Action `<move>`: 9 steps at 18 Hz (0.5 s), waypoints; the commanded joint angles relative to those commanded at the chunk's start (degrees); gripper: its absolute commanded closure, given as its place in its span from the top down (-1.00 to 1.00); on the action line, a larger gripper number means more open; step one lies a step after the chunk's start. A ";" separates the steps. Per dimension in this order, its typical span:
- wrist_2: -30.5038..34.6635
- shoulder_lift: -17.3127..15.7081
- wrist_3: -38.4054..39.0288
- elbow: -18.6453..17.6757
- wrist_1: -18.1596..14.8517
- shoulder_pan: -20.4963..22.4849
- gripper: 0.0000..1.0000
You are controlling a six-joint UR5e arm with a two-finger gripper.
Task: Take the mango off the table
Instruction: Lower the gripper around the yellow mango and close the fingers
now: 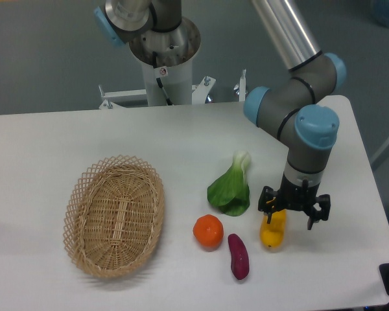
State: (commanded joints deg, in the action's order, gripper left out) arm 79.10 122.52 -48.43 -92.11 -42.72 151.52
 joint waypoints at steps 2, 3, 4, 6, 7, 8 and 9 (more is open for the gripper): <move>0.26 0.44 0.00 -0.18 0.44 -0.09 1.00; 0.70 0.87 0.00 -0.26 0.79 -0.26 1.00; 1.23 0.97 0.09 -0.53 0.88 -0.61 1.00; 2.37 1.05 0.09 -1.23 1.41 -0.79 1.00; 2.46 1.14 0.09 -1.14 1.76 -0.79 1.00; 2.46 1.40 0.09 -1.14 2.11 -0.79 1.00; 2.46 1.41 0.17 -1.23 2.29 -0.88 1.00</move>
State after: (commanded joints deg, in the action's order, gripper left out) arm 81.56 123.93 -48.25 -93.34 -40.43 150.65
